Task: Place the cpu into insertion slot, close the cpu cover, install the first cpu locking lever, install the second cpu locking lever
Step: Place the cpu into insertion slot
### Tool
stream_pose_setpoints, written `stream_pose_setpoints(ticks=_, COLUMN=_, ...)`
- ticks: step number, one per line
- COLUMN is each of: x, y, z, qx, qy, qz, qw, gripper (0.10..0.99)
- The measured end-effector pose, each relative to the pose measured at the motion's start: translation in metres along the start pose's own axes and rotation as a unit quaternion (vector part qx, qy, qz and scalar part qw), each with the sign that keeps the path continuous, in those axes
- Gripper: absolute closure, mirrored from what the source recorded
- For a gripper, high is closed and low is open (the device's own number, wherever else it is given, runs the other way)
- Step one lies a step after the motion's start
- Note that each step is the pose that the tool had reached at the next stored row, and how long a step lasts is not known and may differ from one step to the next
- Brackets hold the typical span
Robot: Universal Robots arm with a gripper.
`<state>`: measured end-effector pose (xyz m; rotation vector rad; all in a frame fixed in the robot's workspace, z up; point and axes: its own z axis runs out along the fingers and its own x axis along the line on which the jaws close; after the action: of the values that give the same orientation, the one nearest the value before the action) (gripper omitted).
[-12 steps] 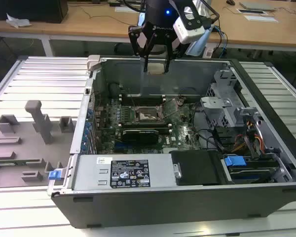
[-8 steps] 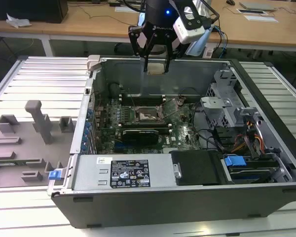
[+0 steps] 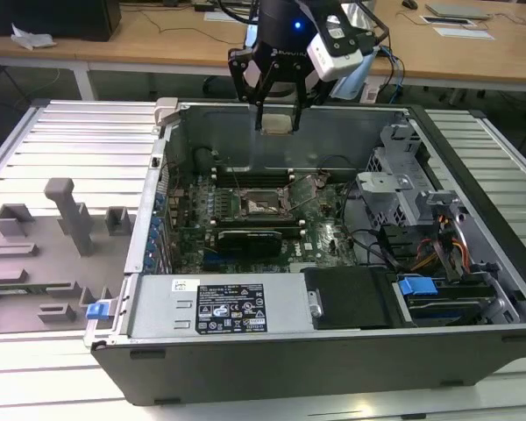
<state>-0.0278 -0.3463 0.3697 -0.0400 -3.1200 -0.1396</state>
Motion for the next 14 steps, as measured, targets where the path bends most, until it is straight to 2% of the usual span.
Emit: stream_pose_setpoints(ticks=14, x=-0.0003, y=-0.0016, z=0.0181, qx=0.0041, qy=-0.0001, qz=0.000, qw=1.0000, gripper=0.545)
